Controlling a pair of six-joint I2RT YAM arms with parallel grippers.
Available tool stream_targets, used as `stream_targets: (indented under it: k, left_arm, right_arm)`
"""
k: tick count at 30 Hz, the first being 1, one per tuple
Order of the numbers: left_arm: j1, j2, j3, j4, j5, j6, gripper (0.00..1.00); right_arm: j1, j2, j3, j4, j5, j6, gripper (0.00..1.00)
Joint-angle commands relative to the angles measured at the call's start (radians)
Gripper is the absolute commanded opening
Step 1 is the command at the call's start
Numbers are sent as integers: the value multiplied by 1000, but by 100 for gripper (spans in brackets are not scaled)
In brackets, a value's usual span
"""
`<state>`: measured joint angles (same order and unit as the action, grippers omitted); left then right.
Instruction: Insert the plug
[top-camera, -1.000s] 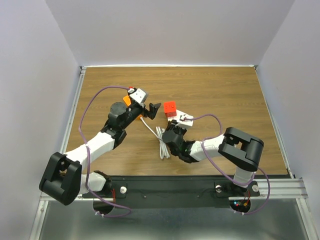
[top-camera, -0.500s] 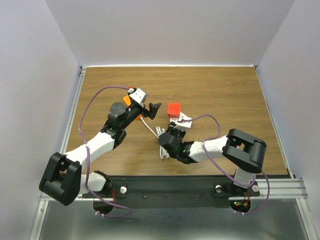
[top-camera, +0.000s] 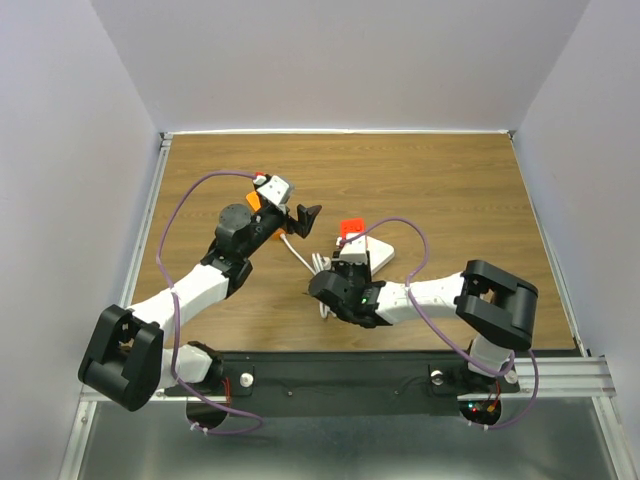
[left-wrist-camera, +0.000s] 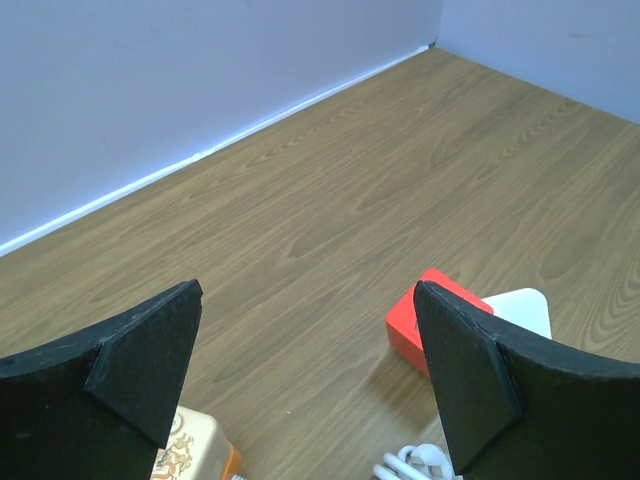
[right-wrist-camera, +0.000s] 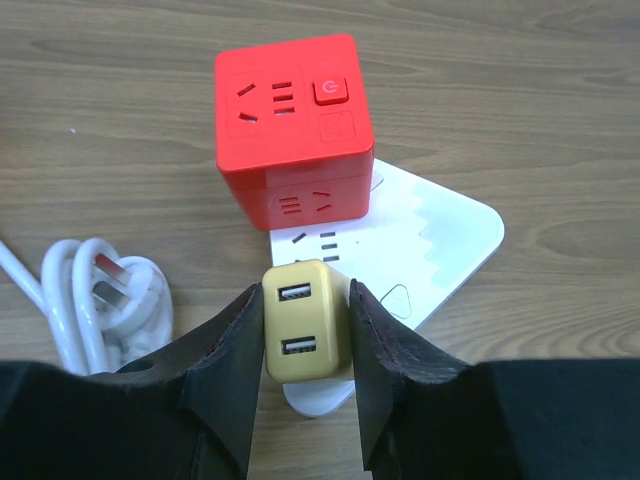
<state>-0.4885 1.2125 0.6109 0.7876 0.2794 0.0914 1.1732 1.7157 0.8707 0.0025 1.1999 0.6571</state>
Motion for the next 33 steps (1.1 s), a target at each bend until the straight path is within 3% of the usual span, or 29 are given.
stream_targets:
  k: [1,4,6,10,13,25,33]
  left_arm:
    - [7,-8,33,29,-11,-10,99]
    - [7,-7,35,27,-11,-10,99]
    - [7,-5,35,27,-11,-10,99]
    - [8,1,41,22,-16,-9,99]
    - [8,7,41,19,-20,-9,99]
    - [11,13,43,21,-20,-7,99]
    - [13,15,39,21,-20,-9,99]
  right_arm:
    - [2,-31,-12,-98,58,-27,37]
    - [-1,-36,-12,-98,59,-25,47]
    - [-3,-33,-6,-96,55,-27,59]
    - [-3,-28,4,-96,50,-37,71]
    - [-4,-27,8,-96,55,-42,75]
    - [-3,-47,44,-96,63,-112,70]
    - [-4,-39,45,-98,59,-123,47]
